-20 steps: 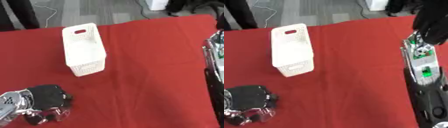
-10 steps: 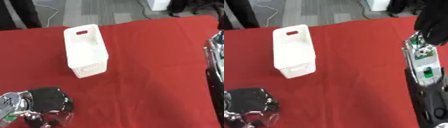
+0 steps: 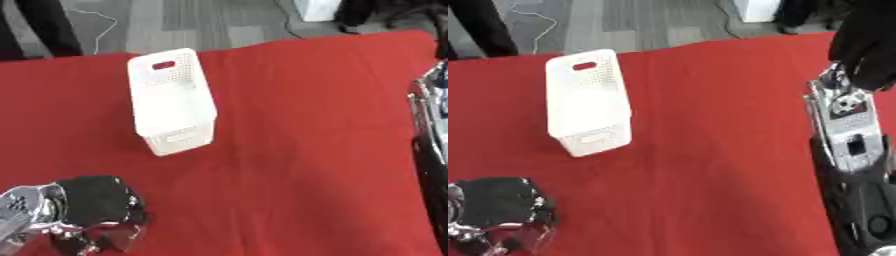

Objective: Pick up objects on the table and place them in the box.

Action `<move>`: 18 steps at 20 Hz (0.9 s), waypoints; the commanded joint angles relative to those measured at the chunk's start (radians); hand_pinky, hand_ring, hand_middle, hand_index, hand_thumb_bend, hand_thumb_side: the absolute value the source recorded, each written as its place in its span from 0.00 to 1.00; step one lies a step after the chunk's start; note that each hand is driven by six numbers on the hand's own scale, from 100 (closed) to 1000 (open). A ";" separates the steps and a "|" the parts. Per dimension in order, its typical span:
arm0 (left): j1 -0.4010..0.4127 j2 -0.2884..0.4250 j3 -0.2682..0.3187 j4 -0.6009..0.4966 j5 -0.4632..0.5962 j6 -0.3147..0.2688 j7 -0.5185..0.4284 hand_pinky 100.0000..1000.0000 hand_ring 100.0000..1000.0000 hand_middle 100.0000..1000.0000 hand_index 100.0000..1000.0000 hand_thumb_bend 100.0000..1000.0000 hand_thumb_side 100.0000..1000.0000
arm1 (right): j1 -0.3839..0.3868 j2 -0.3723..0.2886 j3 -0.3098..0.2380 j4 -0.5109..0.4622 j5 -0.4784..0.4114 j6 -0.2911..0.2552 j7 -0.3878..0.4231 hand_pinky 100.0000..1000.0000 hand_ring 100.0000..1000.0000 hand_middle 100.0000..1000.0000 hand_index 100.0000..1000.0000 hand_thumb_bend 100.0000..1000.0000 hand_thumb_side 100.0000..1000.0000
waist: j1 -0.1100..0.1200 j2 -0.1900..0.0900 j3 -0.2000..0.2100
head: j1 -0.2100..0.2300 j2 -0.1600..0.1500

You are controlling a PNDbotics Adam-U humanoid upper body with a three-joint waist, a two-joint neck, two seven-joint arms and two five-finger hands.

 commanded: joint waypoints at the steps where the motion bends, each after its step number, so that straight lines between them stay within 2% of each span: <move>1: -0.001 0.018 -0.001 0.006 -0.038 -0.015 0.006 0.23 0.32 0.56 0.75 0.00 0.01 | -0.020 -0.010 -0.005 -0.013 0.002 -0.001 0.000 0.28 0.26 0.26 0.43 0.00 1.00 | 0.000 -0.009 -0.001 | 0.009 -0.001; 2: -0.003 0.014 0.002 -0.009 -0.035 -0.020 0.043 0.03 0.20 0.41 0.58 0.00 0.05 | -0.019 -0.010 -0.005 -0.013 0.002 -0.001 0.000 0.28 0.26 0.26 0.43 0.00 1.00 | 0.000 -0.009 0.000 | 0.009 -0.001; 3: -0.005 0.015 0.008 -0.033 -0.027 -0.030 0.099 0.00 0.14 0.33 0.45 0.00 0.23 | -0.019 -0.010 -0.005 -0.013 0.002 -0.001 0.001 0.28 0.26 0.26 0.43 0.00 1.00 | 0.000 -0.009 0.000 | 0.009 -0.001; 4: -0.003 0.019 0.011 -0.041 -0.028 -0.037 0.139 0.00 0.10 0.27 0.36 0.00 0.34 | -0.019 -0.011 -0.005 -0.013 0.002 -0.001 0.000 0.28 0.26 0.26 0.43 0.00 1.00 | 0.000 -0.009 0.000 | 0.009 -0.001; 5: -0.004 0.019 0.018 -0.066 -0.018 -0.046 0.206 0.00 0.09 0.22 0.31 0.00 0.36 | -0.019 -0.011 -0.006 -0.013 0.002 -0.001 0.000 0.28 0.26 0.26 0.43 0.00 1.00 | 0.000 -0.010 0.001 | 0.008 -0.001; 6: -0.001 0.027 0.022 -0.075 -0.016 -0.052 0.253 0.00 0.12 0.30 0.41 0.00 0.31 | -0.018 -0.011 -0.006 -0.013 0.003 -0.001 0.000 0.28 0.26 0.26 0.43 0.00 1.00 | 0.000 -0.010 0.001 | 0.008 -0.001; 7: 0.000 0.025 0.025 -0.087 -0.011 -0.057 0.302 0.00 0.00 0.09 0.21 0.00 0.44 | -0.018 -0.011 -0.006 -0.013 0.003 0.000 0.000 0.28 0.26 0.26 0.43 0.00 1.00 | 0.000 -0.010 0.001 | 0.008 -0.001; 9: 0.002 0.027 0.040 -0.127 0.035 -0.049 0.423 0.00 0.00 0.00 0.12 0.00 0.48 | -0.017 -0.012 -0.007 -0.013 0.004 0.000 0.000 0.28 0.26 0.26 0.43 0.00 1.00 | 0.000 -0.012 0.003 | 0.006 -0.001; 11: 0.004 0.030 0.053 -0.170 0.077 -0.006 0.506 0.00 0.00 0.00 0.09 0.00 0.53 | -0.016 -0.012 -0.007 -0.013 0.005 0.000 -0.001 0.28 0.26 0.26 0.42 0.00 1.00 | 0.000 -0.013 0.004 | 0.004 -0.001; 12: 0.004 0.033 0.057 -0.191 0.097 0.023 0.527 0.00 0.00 0.00 0.09 0.00 0.62 | -0.016 -0.012 -0.007 -0.013 0.006 0.001 -0.001 0.28 0.26 0.26 0.42 0.00 1.00 | 0.000 -0.013 0.004 | 0.003 -0.001; 13: 0.001 0.030 0.063 -0.203 0.119 0.055 0.544 0.00 0.00 0.00 0.08 0.00 0.55 | -0.015 -0.012 -0.007 -0.013 0.006 0.001 -0.002 0.28 0.26 0.26 0.42 0.00 1.00 | 0.000 -0.014 0.005 | 0.003 -0.001; 18: -0.052 0.019 0.099 -0.214 0.296 0.221 0.605 0.00 0.00 0.00 0.07 0.00 0.58 | -0.010 -0.014 -0.009 -0.013 0.010 0.003 -0.005 0.28 0.26 0.26 0.42 0.00 1.00 | 0.002 -0.021 0.013 | -0.001 -0.001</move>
